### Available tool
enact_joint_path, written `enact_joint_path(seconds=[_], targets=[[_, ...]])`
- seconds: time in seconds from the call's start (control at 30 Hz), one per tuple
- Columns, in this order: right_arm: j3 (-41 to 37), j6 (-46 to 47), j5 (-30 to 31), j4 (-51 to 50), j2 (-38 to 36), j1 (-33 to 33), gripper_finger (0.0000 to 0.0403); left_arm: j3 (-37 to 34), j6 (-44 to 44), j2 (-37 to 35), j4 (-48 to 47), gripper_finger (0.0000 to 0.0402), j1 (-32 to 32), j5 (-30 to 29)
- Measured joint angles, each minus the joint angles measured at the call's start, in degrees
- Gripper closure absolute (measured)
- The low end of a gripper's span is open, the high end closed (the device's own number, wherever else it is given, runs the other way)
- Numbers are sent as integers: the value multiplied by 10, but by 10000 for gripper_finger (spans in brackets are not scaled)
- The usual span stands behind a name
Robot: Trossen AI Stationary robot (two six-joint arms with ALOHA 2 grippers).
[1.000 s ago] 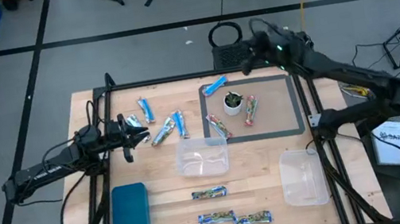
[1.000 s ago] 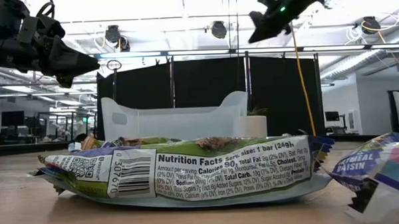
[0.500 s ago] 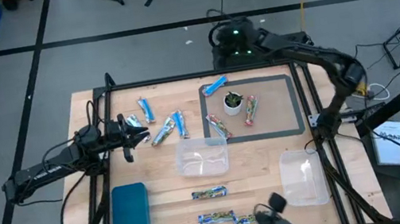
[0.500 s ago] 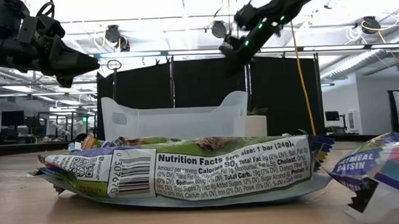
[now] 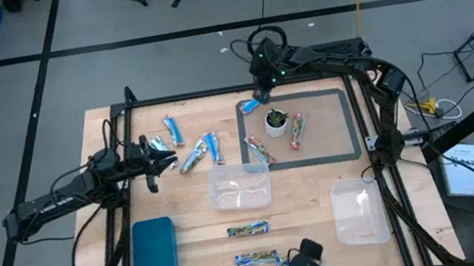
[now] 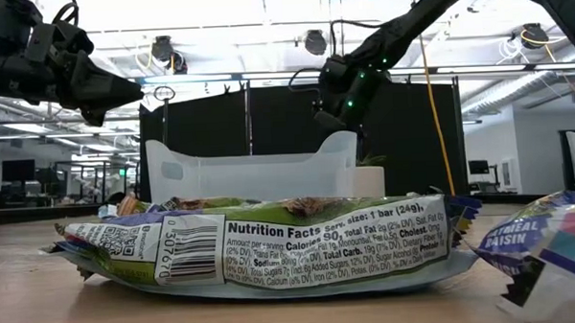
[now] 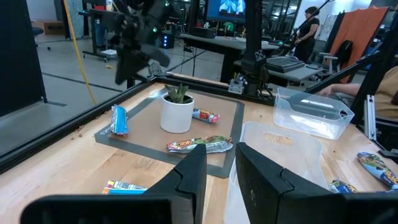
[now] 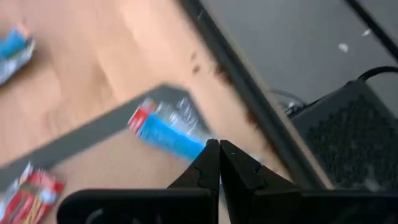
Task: Pick and place Granola Bars by type
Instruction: Put the red granola bar into the right transparent bin
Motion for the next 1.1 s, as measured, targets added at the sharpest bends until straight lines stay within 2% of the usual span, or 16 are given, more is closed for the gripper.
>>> enact_joint_path(seconds=[0.17,0.37,0.47,0.67,0.8,1.1], targets=[[-1,-28,-12,-51,4,12,399,0,0,0,0,309,0,0],[-5,-43,-10,-35,9,23,383,0,0,0,0,309,0,0],[-5,-43,-9,-28,16,26,348,0,0,0,0,309,0,0],[-6,-44,62,-18,44,38,249,0,0,0,0,309,0,-1],[-6,-51,80,-9,58,43,211,0,0,0,0,309,0,-1],[-4,-54,70,12,87,45,216,0,0,0,0,309,0,-4]])
